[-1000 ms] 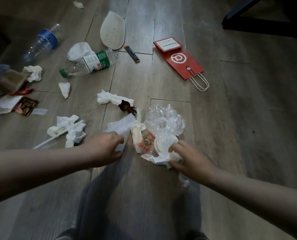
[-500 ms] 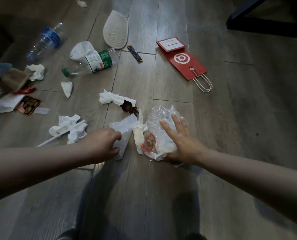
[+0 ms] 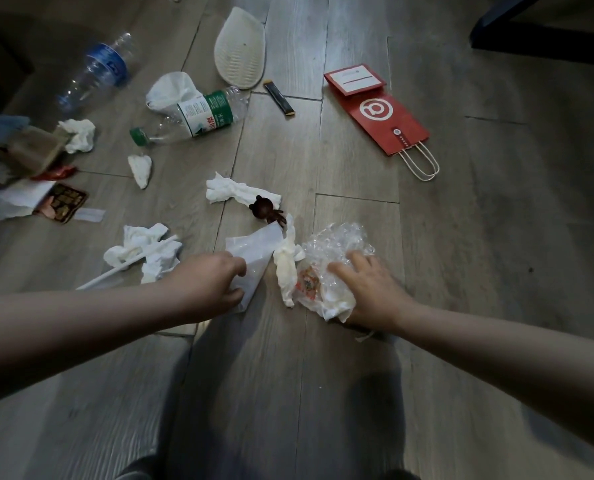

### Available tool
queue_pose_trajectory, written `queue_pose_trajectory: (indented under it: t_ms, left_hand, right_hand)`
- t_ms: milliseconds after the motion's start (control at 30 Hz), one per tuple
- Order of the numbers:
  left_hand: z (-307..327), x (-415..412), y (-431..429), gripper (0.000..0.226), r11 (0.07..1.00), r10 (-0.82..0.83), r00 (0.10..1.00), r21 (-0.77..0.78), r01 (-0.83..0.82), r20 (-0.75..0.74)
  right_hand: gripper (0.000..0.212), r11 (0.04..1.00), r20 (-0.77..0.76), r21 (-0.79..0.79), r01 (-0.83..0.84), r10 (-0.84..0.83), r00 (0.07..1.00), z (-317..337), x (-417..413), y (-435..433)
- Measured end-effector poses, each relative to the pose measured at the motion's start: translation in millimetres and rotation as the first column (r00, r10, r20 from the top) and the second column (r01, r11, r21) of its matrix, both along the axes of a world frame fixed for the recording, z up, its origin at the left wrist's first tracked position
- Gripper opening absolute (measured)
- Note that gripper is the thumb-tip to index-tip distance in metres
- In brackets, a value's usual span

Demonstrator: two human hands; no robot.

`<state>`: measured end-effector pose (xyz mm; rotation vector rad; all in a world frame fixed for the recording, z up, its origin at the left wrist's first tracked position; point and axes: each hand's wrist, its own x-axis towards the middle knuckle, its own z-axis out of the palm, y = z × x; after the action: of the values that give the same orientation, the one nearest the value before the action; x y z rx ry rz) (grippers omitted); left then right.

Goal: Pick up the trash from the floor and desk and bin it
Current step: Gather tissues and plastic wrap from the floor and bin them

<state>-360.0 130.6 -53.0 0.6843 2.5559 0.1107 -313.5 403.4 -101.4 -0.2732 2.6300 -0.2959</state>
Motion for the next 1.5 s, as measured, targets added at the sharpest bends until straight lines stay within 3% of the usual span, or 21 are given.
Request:
queue_pose_trajectory:
  t_ms: [267,400,533,633,833,1200,1367,1500]
  left_hand:
    - [-0.6,-1.8,5.3,0.033,1.0,-0.007,1.0,0.009,0.007,-0.022]
    - [-3.3,-2.3,7.7,0.039,0.995,0.04,0.997,0.09,-0.034,-0.061]
    - [-8.7,-6.1,18.1,0.074,0.983,0.164,0.982,0.098,-0.156,-0.091]
    - [-13.6,-10.5,27.7,0.102,0.959,0.277,0.961,0.055,-0.277,0.008]
    - [-26.8,-20.7,53.4,0.123,0.918,0.379,0.914,0.062,-0.391,0.147]
    - [-52.3,-6.4,90.6,0.131,0.952,0.303,0.953,-0.059,-0.3,0.029]
    - [-56.9,-6.2,90.7,0.122,0.972,0.218,0.975,-0.081,-0.221,-0.045]
    - [-57.6,-9.4,89.3,0.102,0.972,0.233,0.971,0.004,-0.234,-0.058]
  right_hand:
    - [0.084,0.989,0.033,-0.136,0.06,-0.056,0.998,4.4,2.7,15.7]
    - [0.085,0.974,-0.017,-0.199,0.108,-0.114,0.993,8.2,15.0,24.7]
    - [0.082,0.962,-0.062,-0.246,0.117,-0.136,0.989,16.1,23.9,29.9]
    - [0.082,0.957,-0.055,-0.259,0.127,-0.146,0.988,22.6,27.0,31.0]
    - [0.084,0.956,-0.045,-0.259,0.139,-0.156,0.987,27.8,36.4,37.0]
    - [0.089,0.94,-0.066,-0.269,0.208,-0.234,0.97,29.3,45.9,46.1]
    - [0.087,0.898,-0.098,-0.323,0.3,-0.347,0.933,21.4,53.8,52.7]
    - [0.088,0.902,-0.098,-0.307,0.304,-0.348,0.933,19.6,57.0,56.1]
